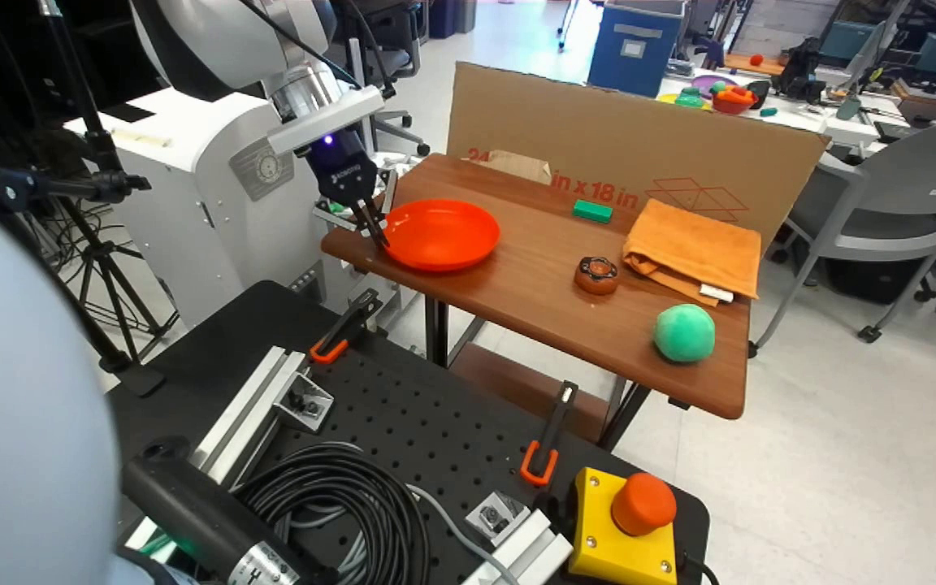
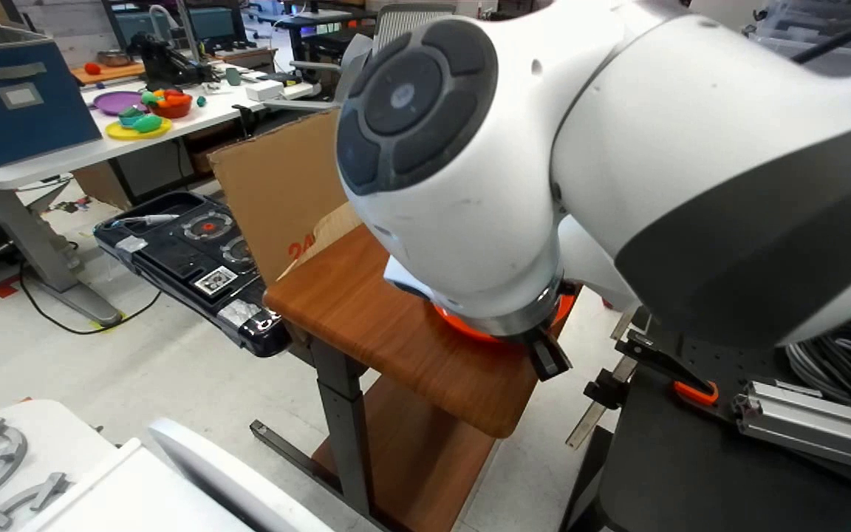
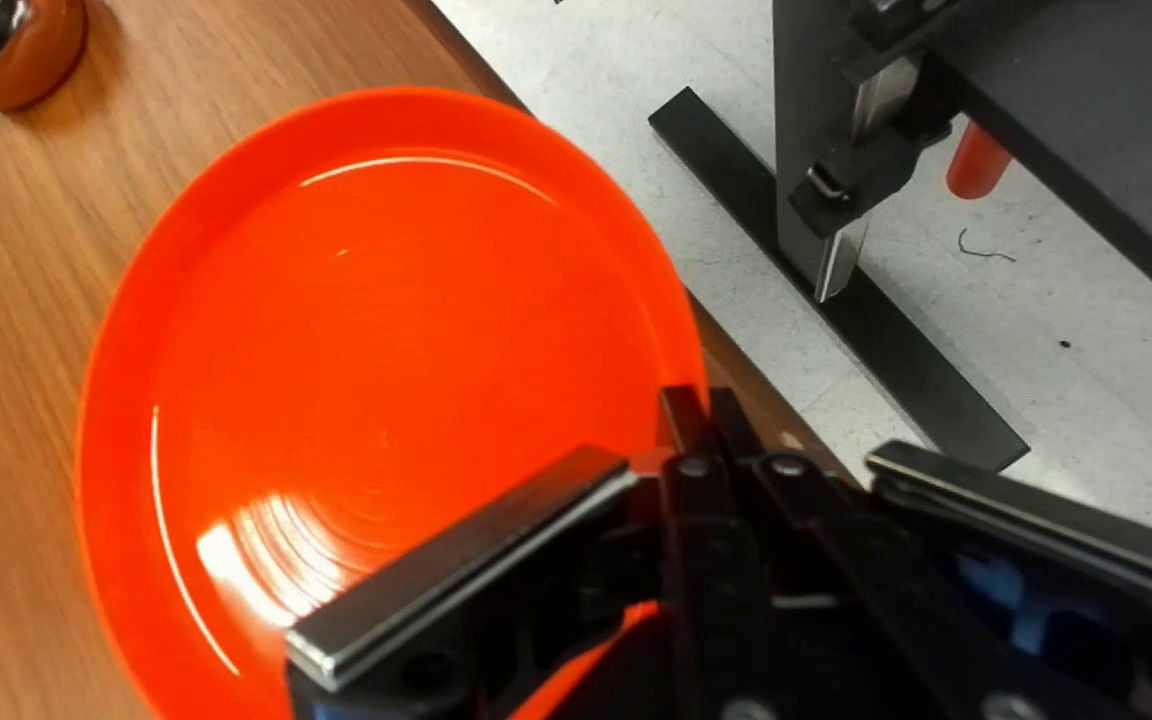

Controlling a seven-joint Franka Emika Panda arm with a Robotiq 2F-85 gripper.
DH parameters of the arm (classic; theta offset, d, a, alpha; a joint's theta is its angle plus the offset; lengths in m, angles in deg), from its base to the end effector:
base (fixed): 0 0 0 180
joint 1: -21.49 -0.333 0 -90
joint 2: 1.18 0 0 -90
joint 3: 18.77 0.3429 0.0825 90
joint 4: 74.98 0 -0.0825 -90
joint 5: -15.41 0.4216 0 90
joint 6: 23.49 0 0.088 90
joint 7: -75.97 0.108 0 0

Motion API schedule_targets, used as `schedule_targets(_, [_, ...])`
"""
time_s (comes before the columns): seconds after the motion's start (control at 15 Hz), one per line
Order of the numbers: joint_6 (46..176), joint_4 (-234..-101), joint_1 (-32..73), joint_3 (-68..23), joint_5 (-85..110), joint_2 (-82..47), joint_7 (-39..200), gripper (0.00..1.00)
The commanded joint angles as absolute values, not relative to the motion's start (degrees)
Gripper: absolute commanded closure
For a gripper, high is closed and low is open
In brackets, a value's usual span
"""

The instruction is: Pick up the orange plate and slightly move it to the left.

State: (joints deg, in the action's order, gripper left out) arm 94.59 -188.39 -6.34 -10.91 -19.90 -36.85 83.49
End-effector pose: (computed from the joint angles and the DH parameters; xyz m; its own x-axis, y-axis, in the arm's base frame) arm 0.4902 0.3171 0.1122 0.5829 0.6424 -0.4975 0.8105 -0.5025 0.3009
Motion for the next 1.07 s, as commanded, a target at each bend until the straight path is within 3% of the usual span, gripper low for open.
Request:
schedule_targets(0.0, [95.8,-190.6,-7.0,-9.6,-23.4,-35.9,84.7,0.99])
schedule_targets(0.47, [95.6,-191.2,-5.8,-7.1,-21.9,-36.4,82.5,0.99])
schedule_targets(0.53, [95.5,-191.4,-5.8,-7.0,-21.7,-36.3,82.7,0.71])
schedule_targets(0.6, [95.6,-191.7,-5.8,-7.0,-21.7,-36.0,83.2,0.71])
schedule_targets(1.0, [96.2,-198.7,-2.1,-5.4,-17.0,-27.8,81.2,0.28])
